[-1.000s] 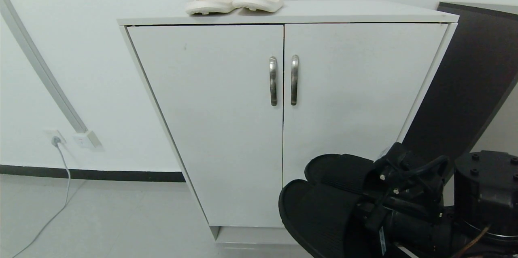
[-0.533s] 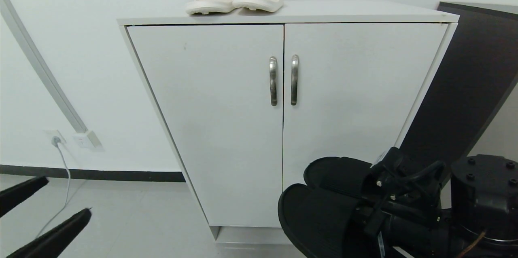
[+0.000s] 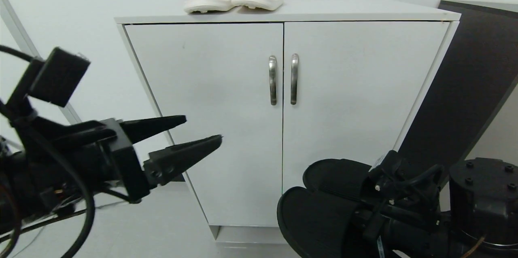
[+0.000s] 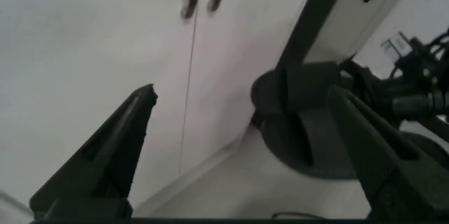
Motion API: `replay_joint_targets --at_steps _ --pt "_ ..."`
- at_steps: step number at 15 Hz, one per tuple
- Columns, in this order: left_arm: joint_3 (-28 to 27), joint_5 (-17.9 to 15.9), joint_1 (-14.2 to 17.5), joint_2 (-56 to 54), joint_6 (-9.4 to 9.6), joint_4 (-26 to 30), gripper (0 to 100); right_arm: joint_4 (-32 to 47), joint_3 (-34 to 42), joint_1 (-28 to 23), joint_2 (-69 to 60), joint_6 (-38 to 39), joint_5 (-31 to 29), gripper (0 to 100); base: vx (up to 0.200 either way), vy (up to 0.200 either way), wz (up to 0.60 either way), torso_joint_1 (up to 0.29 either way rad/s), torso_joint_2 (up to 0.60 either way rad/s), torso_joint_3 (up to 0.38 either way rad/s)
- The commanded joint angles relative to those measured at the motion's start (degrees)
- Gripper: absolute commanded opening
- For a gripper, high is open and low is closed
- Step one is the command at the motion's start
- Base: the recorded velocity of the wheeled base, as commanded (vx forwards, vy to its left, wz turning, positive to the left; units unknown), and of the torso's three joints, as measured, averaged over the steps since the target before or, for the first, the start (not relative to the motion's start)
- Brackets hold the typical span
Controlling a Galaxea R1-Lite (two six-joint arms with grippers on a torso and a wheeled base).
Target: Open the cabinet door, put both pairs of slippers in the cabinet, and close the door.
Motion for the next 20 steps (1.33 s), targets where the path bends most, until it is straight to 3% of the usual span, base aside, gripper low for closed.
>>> replay_joint_targets --at_steps 1,3,5,6,8,12,13,14,15,20 --pt "-5.2 2.1 -5.2 12.3 -0.09 -6.1 100 0.0 0.0 0.0 0.1 0.0 0.0 0 0.000 0.000 0.00 0.000 0.00 0.000" --pt "-8.7 2.2 -6.7 19.1 0.00 -11.9 100 0.0 0.0 0.0 0.1 0.0 0.0 0 0.000 0.000 0.00 0.000 0.00 0.000" --pt "-11.0 2.2 -7.2 21.4 -0.09 -12.4 100 0.0 0.0 0.0 0.1 0.0 0.0 0 0.000 0.000 0.00 0.000 0.00 0.000" --pt "-15.4 1.7 -8.3 25.1 -0.88 -12.3 100 0.0 0.1 0.0 0.1 0.0 0.0 0 0.000 0.000 0.00 0.000 0.00 0.000" --pt "-19.7 -0.3 -8.4 28.0 -3.08 -12.0 100 0.0 0.1 0.0 0.1 -0.1 0.0 0 0.000 0.000 0.00 0.000 0.00 0.000" --pt "-24.9 -11.4 -6.8 29.2 -8.79 -7.8 100 0.0 0.3 0.0 0.1 0.0 0.0 0 0.000 0.000 0.00 0.000 0.00 0.000" --pt "-24.9 -11.4 -6.8 29.2 -8.79 -7.8 100 0.0 0.3 0.0 0.1 0.0 0.0 0 0.000 0.000 0.00 0.000 0.00 0.000" --pt "-25.1 -15.6 -5.6 28.4 -12.04 -7.8 100 0.0 0.3 0.0 0.1 0.0 0.0 0 0.000 0.000 0.00 0.000 0.00 0.000" --pt "-25.8 -16.8 -5.1 28.2 -14.24 -7.8 100 0.0 0.2 -0.1 0.3 0.0 0.0 0 0.000 0.000 0.00 0.000 0.00 0.000" --pt "-28.2 -14.8 -3.1 29.8 -14.59 -6.9 100 0.0 0.3 -0.1 0.6 0.0 0.0 0 0.000 0.000 0.00 0.000 0.00 0.000"
